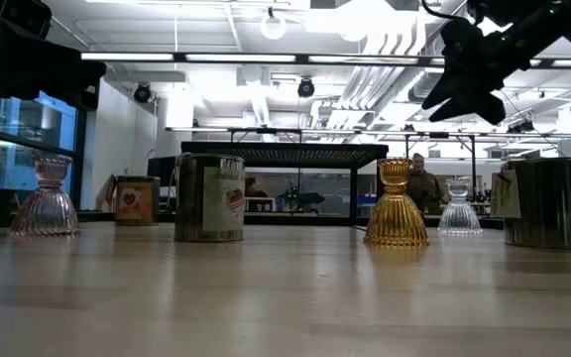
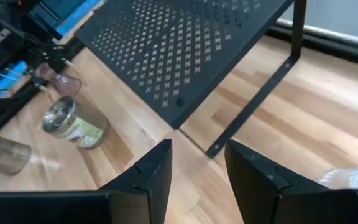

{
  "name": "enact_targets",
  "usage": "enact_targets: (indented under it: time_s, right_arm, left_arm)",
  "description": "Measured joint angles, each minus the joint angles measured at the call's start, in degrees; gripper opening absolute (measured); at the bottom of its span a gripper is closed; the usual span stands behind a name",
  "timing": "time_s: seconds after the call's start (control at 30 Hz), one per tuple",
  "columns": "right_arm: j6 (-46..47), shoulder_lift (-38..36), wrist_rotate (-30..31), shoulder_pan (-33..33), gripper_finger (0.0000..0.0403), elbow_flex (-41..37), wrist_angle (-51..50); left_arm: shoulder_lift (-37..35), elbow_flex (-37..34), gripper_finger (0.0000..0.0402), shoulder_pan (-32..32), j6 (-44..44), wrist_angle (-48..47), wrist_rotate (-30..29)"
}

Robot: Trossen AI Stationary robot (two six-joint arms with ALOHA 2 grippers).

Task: Pick & Place candle stick holders
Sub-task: Put the transparent candle holder on the shelf

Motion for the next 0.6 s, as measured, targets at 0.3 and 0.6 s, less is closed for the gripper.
enact_targets:
  time_s: [0.3,0.6]
  right_arm:
    - [-6.3,9.1,9.3,-0.1,0.0129,14.4,-18.2]
    - [-5.0,18.9,14.7,-4.5,0.0129,25.9,-37.6]
  left_arm:
    - [0.0,0.0,0.0143,0.0,0.0,0.0,0.0]
    - [0.0,0.0,0.0143,0.0,0.0,0.0,0.0]
